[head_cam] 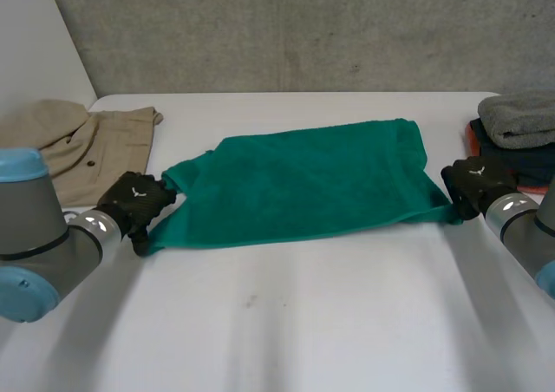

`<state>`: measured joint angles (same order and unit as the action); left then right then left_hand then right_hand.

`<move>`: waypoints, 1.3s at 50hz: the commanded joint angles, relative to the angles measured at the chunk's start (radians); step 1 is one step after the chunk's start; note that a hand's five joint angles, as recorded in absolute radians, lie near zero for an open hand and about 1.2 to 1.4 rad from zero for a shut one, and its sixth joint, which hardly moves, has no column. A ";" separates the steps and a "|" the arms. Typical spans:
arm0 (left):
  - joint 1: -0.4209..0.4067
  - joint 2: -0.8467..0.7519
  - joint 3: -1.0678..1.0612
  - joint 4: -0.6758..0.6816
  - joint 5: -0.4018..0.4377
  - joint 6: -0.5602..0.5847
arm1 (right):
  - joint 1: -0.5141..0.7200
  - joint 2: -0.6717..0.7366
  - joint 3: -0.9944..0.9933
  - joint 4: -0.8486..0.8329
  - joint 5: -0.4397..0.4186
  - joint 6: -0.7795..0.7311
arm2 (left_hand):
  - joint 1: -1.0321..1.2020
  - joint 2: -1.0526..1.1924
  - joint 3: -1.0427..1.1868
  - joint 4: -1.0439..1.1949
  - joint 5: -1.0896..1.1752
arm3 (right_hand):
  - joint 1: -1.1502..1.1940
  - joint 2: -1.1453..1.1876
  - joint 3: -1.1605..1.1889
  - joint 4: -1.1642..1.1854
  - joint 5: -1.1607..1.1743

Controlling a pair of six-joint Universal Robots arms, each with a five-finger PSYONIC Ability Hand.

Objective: Fold the laundry.

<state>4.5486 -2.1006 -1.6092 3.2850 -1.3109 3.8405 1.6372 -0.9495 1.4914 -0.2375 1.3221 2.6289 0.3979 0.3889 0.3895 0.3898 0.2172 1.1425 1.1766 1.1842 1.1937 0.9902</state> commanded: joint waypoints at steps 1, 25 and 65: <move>-0.011 -0.036 0.041 0.013 0.009 -0.018 | -0.014 -0.014 0.000 0.018 -0.007 0.052 | 0.194 0.203 0.203 0.202 0.200 | 0.254 0.220 0.212 0.203 0.231; 0.016 0.187 0.009 -0.312 -0.024 -0.016 | -0.082 -0.135 -0.118 0.700 -0.072 -0.251 | 0.998 1.007 1.007 1.006 1.005 | 0.254 0.220 0.212 0.203 0.231; -0.203 -0.066 0.903 0.197 -0.211 0.006 | 0.078 -0.069 -0.669 0.073 0.175 -0.062 | 0.998 1.007 1.007 1.006 1.005 | 0.254 0.220 0.212 0.203 0.231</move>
<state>4.3419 -2.1577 -0.9778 3.2575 -1.5408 4.0926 1.7006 -0.9746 0.9877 0.2094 1.4213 2.3432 1.1509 1.1955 1.1867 1.1945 0.9799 1.1425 1.1766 1.1890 1.1974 1.0048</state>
